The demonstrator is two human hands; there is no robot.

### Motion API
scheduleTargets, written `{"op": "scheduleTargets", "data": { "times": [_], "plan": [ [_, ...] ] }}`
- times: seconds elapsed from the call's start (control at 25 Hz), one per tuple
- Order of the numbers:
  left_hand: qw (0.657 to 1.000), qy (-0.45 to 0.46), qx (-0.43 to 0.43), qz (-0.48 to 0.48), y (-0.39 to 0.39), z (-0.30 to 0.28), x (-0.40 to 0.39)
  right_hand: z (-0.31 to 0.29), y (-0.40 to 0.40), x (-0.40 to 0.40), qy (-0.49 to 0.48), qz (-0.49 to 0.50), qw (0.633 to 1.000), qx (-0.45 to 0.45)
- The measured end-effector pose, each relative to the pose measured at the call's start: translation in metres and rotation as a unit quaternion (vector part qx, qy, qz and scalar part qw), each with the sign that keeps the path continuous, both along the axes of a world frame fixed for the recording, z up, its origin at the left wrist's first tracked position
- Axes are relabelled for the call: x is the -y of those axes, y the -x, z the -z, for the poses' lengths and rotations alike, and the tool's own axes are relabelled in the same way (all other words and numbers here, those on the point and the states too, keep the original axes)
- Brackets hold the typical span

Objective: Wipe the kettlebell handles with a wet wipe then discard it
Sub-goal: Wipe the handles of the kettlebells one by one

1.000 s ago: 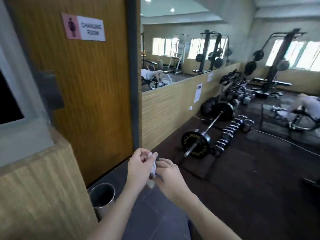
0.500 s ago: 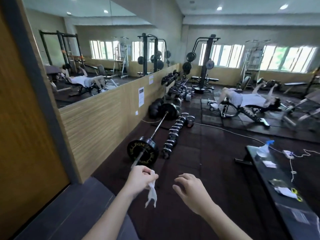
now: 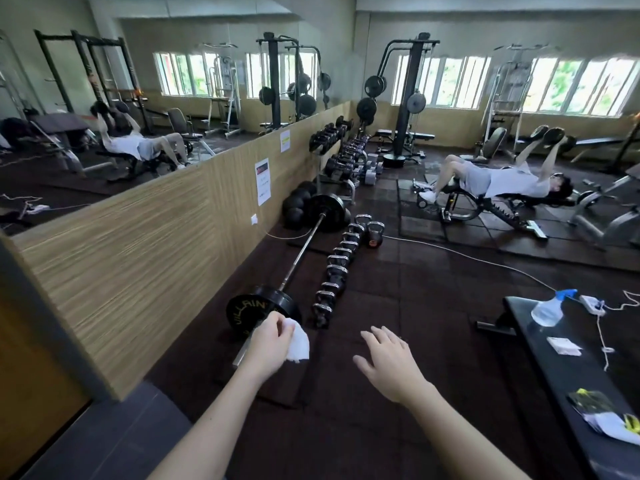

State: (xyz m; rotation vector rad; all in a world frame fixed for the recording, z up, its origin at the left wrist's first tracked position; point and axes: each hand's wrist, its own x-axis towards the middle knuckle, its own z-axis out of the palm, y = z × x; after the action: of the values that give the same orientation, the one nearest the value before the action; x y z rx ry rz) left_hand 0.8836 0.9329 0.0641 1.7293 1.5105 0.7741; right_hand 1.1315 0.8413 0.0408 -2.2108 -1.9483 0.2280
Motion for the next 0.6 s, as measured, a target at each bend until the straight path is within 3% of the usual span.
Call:
{"op": "scheduleTargets", "data": {
  "times": [0.2, 0.6],
  "plan": [
    [0.997, -0.007, 0.032, -0.063, -0.076, 0.017, -0.108, 0.01, -0.073, -0.127, 0.027, -0.018, 0.999, 0.007],
    [0.976, 0.105, 0.043, -0.184, -0.236, 0.088, -0.295, 0.056, -0.265, -0.371, 0.123, -0.121, 0.984, 0.044]
  ]
}}
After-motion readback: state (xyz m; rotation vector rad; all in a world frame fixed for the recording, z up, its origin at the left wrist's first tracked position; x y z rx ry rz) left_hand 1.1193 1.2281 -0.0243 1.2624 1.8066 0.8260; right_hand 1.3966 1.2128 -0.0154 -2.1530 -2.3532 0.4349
